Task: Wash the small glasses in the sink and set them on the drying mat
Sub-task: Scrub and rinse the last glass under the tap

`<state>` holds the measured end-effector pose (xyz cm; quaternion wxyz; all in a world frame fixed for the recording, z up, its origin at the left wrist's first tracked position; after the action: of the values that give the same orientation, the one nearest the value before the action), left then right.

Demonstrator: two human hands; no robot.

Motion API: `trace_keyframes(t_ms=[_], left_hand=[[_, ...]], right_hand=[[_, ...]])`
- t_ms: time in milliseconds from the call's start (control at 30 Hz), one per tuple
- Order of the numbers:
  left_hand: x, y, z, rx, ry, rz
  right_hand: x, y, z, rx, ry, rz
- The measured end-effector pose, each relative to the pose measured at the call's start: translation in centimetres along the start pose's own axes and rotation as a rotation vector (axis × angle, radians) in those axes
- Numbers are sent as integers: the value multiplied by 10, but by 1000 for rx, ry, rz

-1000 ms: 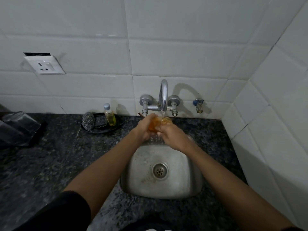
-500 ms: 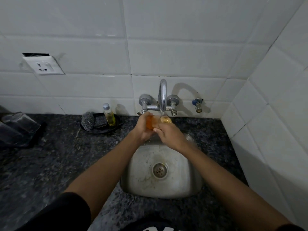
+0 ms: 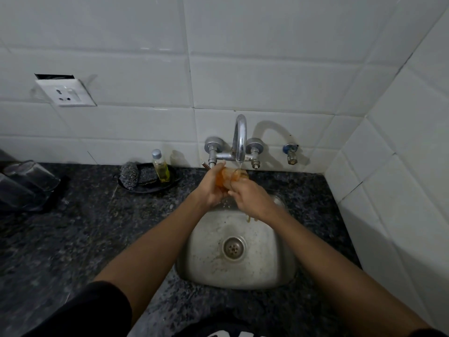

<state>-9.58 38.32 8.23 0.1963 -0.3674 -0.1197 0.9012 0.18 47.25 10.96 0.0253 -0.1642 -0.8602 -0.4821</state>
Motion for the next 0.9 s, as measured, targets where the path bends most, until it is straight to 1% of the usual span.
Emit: trace_keyframes(t_ms=[33,100,133,167,200,267,333,367,433,500,567,633,767,833,900], left_hand=[[-2,-1,1,14,-12,-3],[-1,-3,-2,24,-39,15],[0,-2,-4,17,-57,23],[1,-2,-5,1,-79,35],[3,0,-8,-31,-102,41],[8,6,-10,-108,-147,107],[13,12,-15,-150,-186,199],[14,13,-17,-160,-210,236],[7,11,-17,-165,-270,255],[1,10,-14,-109,-342,308],[0,12,-9,-37,-438,335],[-5,10,-1,22,-524,305],[-8,3,11,124,-648,266],[-8,-1,16,129,-671,249],[-9,-4,20,85,-636,250]], right_hand=[[0,-2,2,113,-51,4],[1,-5,2,385,-214,21],[0,-6,2,476,-283,16],[-1,-5,0,515,-310,13],[-3,-5,1,500,-304,24],[-10,-6,7,444,-271,58],[-18,-8,17,451,-292,85],[-21,-10,22,471,-312,90],[-25,-10,29,538,-344,85],[-28,-12,36,613,-385,91],[-29,-12,43,551,-385,124],[-29,-13,49,444,-368,170],[-29,-9,50,293,-299,383],[-28,-6,42,224,-213,430],[-25,-5,32,170,-91,445]])
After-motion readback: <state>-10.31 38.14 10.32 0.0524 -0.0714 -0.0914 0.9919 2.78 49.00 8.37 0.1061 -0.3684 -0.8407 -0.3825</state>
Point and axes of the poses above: each hand's wrist, its own x-axis towards the middle knuckle, its own y-axis out of the back of the hand, z = x × y, the point moved 4 cm from there along x, towards the middle knuckle, and after that the axes turned 13 degrees about z, right-handed, at the moved point
